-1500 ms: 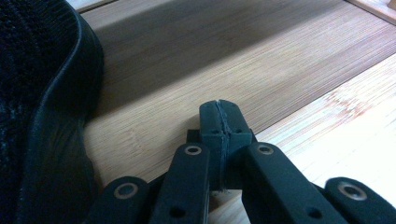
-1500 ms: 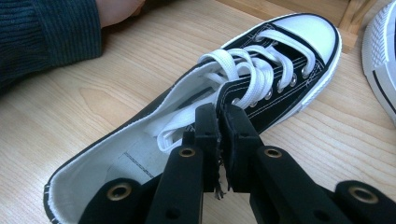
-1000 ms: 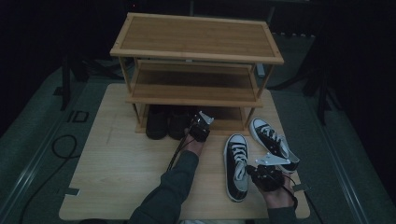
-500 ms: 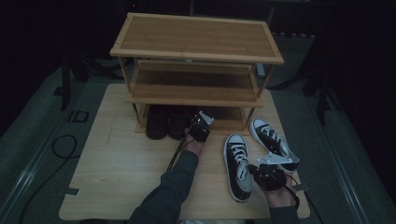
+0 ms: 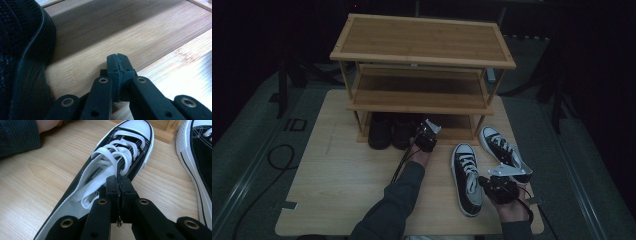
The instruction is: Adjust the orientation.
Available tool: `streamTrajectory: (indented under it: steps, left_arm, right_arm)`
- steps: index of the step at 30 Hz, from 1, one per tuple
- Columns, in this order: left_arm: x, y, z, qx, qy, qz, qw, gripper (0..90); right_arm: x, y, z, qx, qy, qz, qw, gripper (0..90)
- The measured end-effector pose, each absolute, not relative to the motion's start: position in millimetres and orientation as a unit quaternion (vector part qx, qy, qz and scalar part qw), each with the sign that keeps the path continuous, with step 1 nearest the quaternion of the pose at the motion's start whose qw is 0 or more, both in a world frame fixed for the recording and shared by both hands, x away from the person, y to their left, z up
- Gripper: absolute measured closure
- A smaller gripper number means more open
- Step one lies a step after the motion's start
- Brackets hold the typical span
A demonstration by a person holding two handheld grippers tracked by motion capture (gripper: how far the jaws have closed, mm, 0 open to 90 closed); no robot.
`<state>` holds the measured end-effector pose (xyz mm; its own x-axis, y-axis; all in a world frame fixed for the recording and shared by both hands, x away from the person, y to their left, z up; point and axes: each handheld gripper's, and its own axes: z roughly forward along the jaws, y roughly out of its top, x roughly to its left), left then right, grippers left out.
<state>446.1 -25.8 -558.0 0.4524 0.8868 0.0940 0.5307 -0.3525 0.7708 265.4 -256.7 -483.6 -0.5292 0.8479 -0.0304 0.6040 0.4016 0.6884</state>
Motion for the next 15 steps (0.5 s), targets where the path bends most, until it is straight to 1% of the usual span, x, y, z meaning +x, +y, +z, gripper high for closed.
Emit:
streamTrajectory:
  steps: [15]
  left_arm:
    - [446.3, -25.9, -558.1, 0.779, 0.455, 0.259, 0.345, 89.9]
  right_arm:
    - [270.3, -262.6, -481.4, 0.444, 0.82, 0.308, 0.19, 87.5]
